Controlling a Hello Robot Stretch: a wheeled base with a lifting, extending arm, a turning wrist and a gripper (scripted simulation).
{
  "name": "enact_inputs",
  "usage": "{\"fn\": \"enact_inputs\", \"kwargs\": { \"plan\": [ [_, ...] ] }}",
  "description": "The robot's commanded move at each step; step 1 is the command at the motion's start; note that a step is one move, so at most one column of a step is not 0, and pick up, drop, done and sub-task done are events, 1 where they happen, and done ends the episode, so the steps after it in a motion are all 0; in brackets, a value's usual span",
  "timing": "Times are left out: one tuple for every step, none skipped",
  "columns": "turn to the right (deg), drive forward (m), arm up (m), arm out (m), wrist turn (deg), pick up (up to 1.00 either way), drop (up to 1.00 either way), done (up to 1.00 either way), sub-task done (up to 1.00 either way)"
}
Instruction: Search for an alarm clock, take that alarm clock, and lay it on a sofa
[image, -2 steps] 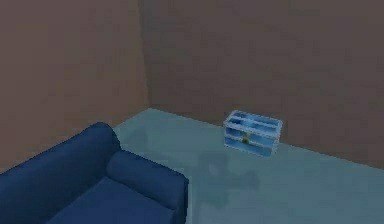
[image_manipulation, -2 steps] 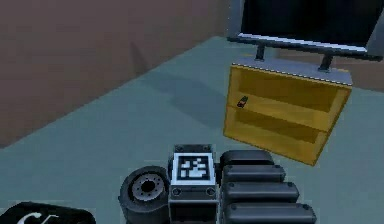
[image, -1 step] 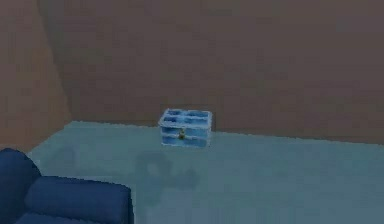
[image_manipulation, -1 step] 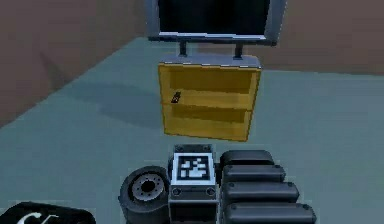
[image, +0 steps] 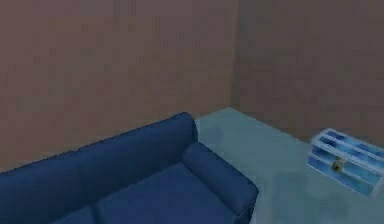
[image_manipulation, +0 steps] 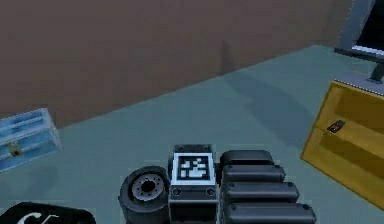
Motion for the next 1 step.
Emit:
{"fn": "enact_inputs", "kwargs": {
  "plan": [
    [-18.0, 0.0, 0.0, 0.0, 0.0, 0.0, 0.0, 0.0, 0.0]
  ]
}}
